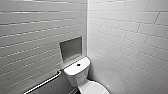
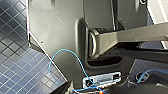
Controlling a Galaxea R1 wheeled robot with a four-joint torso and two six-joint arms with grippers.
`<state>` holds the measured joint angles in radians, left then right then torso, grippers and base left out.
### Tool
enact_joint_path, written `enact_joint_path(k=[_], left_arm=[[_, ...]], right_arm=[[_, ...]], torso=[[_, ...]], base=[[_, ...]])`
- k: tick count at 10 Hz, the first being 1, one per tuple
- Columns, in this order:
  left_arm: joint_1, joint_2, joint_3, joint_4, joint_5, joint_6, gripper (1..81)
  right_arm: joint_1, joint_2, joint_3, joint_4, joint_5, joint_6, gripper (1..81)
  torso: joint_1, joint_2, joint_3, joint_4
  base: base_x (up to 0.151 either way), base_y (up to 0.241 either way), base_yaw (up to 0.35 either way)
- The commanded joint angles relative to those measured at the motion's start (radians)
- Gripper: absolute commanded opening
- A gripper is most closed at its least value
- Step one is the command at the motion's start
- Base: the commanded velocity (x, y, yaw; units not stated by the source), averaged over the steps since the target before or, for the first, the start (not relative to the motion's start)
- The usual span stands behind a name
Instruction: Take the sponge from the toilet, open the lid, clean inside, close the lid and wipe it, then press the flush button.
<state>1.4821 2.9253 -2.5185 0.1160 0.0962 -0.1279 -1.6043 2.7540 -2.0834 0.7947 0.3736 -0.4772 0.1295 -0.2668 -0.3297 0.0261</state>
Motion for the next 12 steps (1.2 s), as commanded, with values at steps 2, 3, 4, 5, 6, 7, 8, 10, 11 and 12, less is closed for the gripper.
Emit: enact_joint_path(k=[2, 3, 4, 5, 6, 7, 8, 10, 11, 12], left_arm=[[-0.024, -0.006, 0.006, 0.002, 0.068, 0.005, 81.1], [-0.024, -0.007, 0.004, 0.002, 0.066, 0.005, 81.1], [-0.024, -0.007, 0.006, 0.001, 0.066, 0.005, 81.1], [-0.024, -0.009, 0.006, 0.001, 0.065, 0.005, 81.1], [-0.024, -0.009, 0.004, 0.001, 0.065, 0.005, 81.1], [-0.025, -0.011, 0.004, 0.001, 0.065, 0.005, 81.1], [-0.025, -0.011, 0.004, 0.002, 0.065, 0.005, 81.1], [-0.025, -0.008, -0.014, 0.004, 0.065, 0.005, 81.1], [-0.027, -0.006, -0.025, 0.004, 0.063, 0.005, 81.1], [-0.027, -0.003, -0.026, 0.004, 0.063, 0.005, 81.1]], right_arm=[[0.010, -0.006, 0.019, -0.015, -0.079, -0.003, 1.0], [0.011, -0.006, 0.019, -0.015, -0.079, -0.003, 1.0], [0.011, -0.006, 0.019, -0.015, -0.079, -0.003, 1.0], [0.011, -0.005, 0.013, -0.014, -0.081, -0.003, 1.0], [0.014, -0.001, -0.007, -0.006, -0.102, 0.000, 1.0], [0.020, 0.003, -0.056, -0.003, -0.173, 0.003, 1.0], [0.026, 0.017, -0.135, -0.003, -0.262, 0.006, 1.0], [0.031, 0.055, -0.273, -0.002, -0.390, 0.008, 1.0], [0.033, 0.075, -0.329, -0.002, -0.433, 0.008, 1.0], [0.037, 0.104, -0.400, -0.003, -0.450, 0.006, 1.0]], torso=[[-0.083, 0.130, 0.102, 0.000], [-0.098, 0.155, 0.114, 0.000], [-0.116, 0.184, 0.141, 0.000], [-0.073, 0.117, 0.076, 0.000], [-0.087, 0.140, 0.103, 0.000], [-0.093, 0.145, 0.109, 0.000], [-0.096, 0.154, 0.117, 0.000], [-0.097, 0.154, 0.116, 0.000], [-0.097, 0.154, 0.116, 0.000], [-0.097, 0.154, 0.116, 0.000]], base=[[0.000, 0.000, 0.000], [0.000, 0.000, 0.000], [0.000, 0.000, 0.000], [0.000, 0.000, 0.000], [0.000, 0.000, 0.000], [0.000, 0.000, 0.000], [0.000, 0.000, 0.000], [0.000, 0.000, 0.000], [0.000, 0.000, 0.000], [0.000, 0.000, 0.000]])
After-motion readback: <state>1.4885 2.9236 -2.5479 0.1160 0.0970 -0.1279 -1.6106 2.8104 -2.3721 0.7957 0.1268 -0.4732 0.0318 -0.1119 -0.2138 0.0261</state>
